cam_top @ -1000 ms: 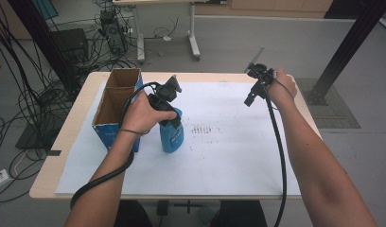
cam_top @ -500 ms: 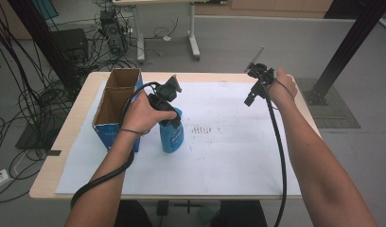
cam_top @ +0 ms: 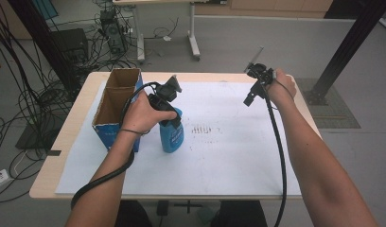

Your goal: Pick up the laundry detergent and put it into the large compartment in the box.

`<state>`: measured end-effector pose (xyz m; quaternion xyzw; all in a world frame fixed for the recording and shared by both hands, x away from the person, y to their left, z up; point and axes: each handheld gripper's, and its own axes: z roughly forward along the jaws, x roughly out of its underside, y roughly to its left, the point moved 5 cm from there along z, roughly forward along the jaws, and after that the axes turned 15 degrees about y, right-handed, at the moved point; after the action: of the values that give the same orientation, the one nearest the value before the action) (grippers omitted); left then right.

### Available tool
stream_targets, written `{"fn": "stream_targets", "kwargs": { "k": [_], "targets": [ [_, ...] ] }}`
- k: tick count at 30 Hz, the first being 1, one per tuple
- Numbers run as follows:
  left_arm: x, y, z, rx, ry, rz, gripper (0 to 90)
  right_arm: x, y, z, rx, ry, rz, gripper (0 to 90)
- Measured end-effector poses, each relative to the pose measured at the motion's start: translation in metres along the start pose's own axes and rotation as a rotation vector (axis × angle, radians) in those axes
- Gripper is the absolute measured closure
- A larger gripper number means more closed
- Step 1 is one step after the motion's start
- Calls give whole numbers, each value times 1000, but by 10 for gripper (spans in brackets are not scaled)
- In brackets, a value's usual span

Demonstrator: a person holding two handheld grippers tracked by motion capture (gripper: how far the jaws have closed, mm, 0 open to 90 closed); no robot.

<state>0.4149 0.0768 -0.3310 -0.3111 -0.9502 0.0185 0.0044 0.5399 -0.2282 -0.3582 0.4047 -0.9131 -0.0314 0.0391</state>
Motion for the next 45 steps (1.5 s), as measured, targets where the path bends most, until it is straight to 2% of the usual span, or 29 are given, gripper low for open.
{"fn": "stream_targets", "kwargs": {
  "k": [26, 31, 40, 45],
  "targets": [
    [1, 0, 0, -3, -6, -11, 378, 0, -2, 3, -17, 0, 2, 62],
    [0, -3, -4, -14, -1, -13, 379, 1, -3, 2, -17, -1, 8, 63],
    [1, -6, -32, -9, -19, -14, 379, 2, -2, 0, -16, -4, 6, 64],
    [3, -7, -59, -24, -34, -22, 378, 4, 0, -3, -10, -11, 3, 65]
  ]
}}
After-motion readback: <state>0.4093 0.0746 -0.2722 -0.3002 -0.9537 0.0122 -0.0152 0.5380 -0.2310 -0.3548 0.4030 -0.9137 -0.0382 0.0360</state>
